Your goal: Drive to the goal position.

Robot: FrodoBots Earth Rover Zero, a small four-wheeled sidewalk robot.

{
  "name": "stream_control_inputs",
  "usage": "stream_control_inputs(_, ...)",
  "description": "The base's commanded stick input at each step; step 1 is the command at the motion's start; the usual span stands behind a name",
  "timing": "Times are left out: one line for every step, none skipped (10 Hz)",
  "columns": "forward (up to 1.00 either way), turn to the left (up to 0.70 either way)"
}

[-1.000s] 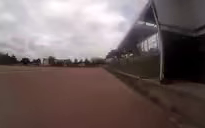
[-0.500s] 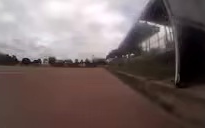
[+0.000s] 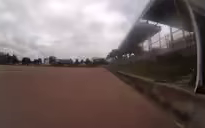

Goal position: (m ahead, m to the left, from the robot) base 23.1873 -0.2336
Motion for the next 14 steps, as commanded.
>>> stream_control_inputs(0.7, 0.0)
stream_control_inputs(0.7, -0.23)
stream_control_inputs(0.7, -0.23)
stream_control_inputs(0.7, -0.23)
stream_control_inputs(0.7, -0.23)
stream_control_inputs(0.7, -0.23)
stream_control_inputs(0.7, -0.23)
stream_control_inputs(0.7, -0.23)
stream_control_inputs(0.7, -0.23)
stream_control_inputs(0.7, -0.23)
stream_control_inputs(0.7, -0.21)
stream_control_inputs(0.7, 0.0)
stream_control_inputs(0.7, 0.0)
stream_control_inputs(0.7, 0.0)
